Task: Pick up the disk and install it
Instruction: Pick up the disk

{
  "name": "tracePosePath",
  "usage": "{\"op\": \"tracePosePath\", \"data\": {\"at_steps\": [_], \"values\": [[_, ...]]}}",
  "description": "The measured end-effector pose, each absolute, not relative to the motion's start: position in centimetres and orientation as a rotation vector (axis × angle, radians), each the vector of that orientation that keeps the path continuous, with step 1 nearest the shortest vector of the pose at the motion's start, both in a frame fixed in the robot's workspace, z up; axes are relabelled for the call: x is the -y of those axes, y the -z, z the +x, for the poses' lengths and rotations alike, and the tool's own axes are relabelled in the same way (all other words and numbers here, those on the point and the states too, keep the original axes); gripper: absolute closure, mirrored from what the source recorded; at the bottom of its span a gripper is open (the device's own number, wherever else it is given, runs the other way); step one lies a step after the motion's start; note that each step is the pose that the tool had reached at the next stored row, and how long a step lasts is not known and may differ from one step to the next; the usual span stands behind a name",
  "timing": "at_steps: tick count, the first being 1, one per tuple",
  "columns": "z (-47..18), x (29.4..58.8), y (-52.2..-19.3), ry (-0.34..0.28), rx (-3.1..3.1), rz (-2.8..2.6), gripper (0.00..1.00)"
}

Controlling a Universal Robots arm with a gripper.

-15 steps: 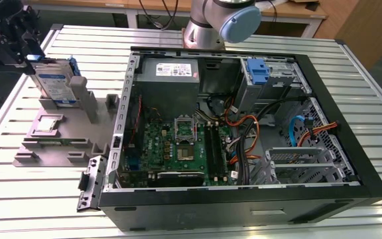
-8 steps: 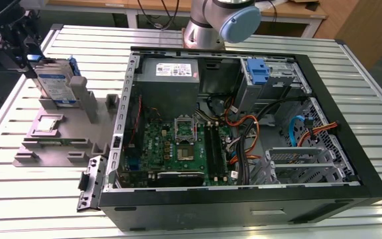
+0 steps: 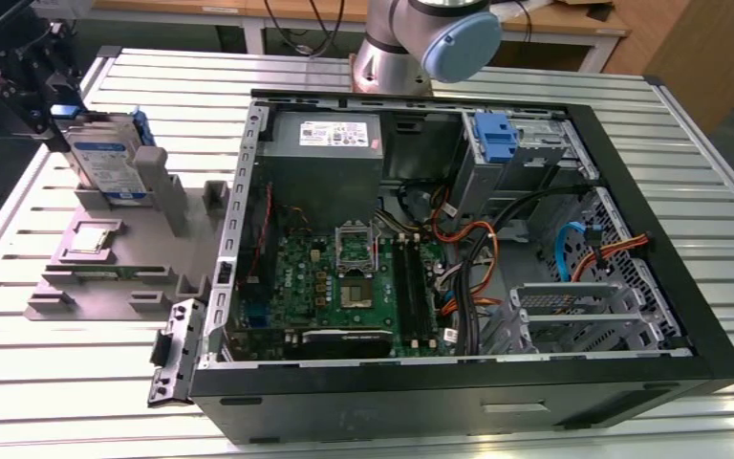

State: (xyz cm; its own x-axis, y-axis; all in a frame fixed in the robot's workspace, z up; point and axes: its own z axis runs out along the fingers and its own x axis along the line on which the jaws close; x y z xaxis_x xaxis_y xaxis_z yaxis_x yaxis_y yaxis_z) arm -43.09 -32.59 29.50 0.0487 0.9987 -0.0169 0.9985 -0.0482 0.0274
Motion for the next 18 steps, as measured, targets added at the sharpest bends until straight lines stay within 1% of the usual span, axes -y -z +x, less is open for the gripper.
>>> {"op": "tracePosePath", "data": {"at_steps": [9,10,12,13,17,18], "values": [[-43.09,32.59,-29.48,-0.011,-2.145,2.252,0.36],[-43.1,32.59,-29.48,-0.01,-2.145,2.252,0.38],[-43.09,32.59,-29.47,-0.011,-2.145,2.252,0.38],[-43.08,32.58,-29.46,-0.011,-2.144,2.253,0.45],[-43.06,32.59,-29.33,-0.01,-2.139,2.258,0.45],[-43.05,32.59,-29.3,-0.01,-2.137,2.259,0.47]]}}
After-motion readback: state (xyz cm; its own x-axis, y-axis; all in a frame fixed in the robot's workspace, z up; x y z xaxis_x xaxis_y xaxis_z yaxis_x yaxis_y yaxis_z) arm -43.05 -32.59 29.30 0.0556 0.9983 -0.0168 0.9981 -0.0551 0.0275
